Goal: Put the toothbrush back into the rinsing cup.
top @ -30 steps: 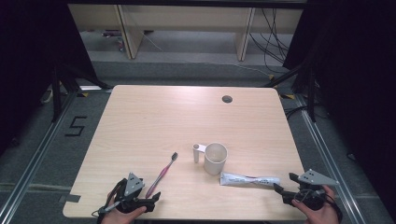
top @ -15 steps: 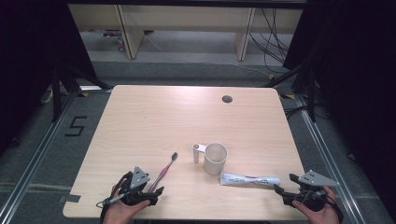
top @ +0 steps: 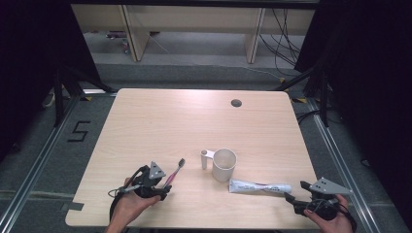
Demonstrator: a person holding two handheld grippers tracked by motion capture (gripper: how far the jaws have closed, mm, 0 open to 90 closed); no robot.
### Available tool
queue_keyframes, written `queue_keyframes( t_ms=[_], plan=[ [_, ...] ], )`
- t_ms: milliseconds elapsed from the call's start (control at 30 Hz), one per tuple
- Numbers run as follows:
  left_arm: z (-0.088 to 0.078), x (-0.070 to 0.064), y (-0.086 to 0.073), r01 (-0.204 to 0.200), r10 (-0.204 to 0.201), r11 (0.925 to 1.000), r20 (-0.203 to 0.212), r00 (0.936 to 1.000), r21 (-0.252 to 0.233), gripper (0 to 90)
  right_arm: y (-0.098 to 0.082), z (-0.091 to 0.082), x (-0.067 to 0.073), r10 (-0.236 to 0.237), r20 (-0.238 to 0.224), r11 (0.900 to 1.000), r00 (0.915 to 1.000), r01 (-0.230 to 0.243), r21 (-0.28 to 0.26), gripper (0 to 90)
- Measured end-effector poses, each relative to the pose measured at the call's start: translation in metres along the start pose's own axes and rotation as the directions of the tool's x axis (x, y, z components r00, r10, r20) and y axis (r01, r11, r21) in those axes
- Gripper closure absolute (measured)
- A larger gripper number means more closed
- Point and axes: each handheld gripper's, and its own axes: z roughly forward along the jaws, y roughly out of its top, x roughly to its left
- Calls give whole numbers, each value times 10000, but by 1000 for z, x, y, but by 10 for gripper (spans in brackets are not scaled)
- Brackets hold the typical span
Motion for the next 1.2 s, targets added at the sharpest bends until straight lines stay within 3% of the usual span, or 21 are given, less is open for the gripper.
queue_keyframes(
  t_ms=[100,133,233,400,533,767,800,833,900,933,967,1033,1100,1133,1200],
  plan=[
    [4,4,8,-201,197,9993,141,9997,324,568,-1,1,1,-93,-10,10000,10000,93,6,247],
    [5,5,10,-260,254,9987,146,9996,436,580,0,2,-2,-584,65,9982,9983,585,-119,246],
    [6,6,15,-223,216,9984,130,9997,514,602,0,2,-1,-654,156,9978,9977,655,-67,246],
    [9,9,27,-347,322,9940,252,9992,1034,631,0,2,-1,-559,75,9983,9984,560,-152,247],
    [16,9,32,-566,491,9840,481,9976,1692,662,0,1,0,-529,-29,9986,9986,529,-37,246],
    [23,9,35,-560,440,9771,625,9971,2054,685,0,3,1,-820,109,9966,9966,821,-84,246],
    [25,9,35,-611,473,9746,691,9965,2152,685,0,3,1,-834,81,9965,9965,834,-45,247],
    [27,8,36,-682,518,9688,744,9959,2383,692,-1,3,4,-529,-67,9986,9986,530,53,246],
    [28,8,38,-740,569,9668,760,9955,2446,699,-1,3,4,-445,-4,9990,9990,445,31,246],
    [28,8,39,-713,533,9650,776,9956,2523,709,-1,4,2,-643,-97,9979,9979,643,33,246],
    [29,7,41,-722,505,9612,875,9949,2661,716,-1,3,5,-296,-86,9994,9995,297,156,246],
    [31,9,44,-846,585,9552,993,9933,2838,727,-1,4,4,-620,-82,9981,9980,620,38,246],
    [32,9,47,-862,547,9480,1100,9924,3063,757,-1,4,4,-603,-62,9982,9982,603,45,246],
    [33,8,48,-819,495,9484,1121,9925,3064,757,-1,4,4,-603,-62,9982,9982,603,45,246],
    [35,9,51,-991,622,9395,1211,9907,3279,774,-1,4,4,-557,-105,9984,9984,557,50,246]
  ],
)
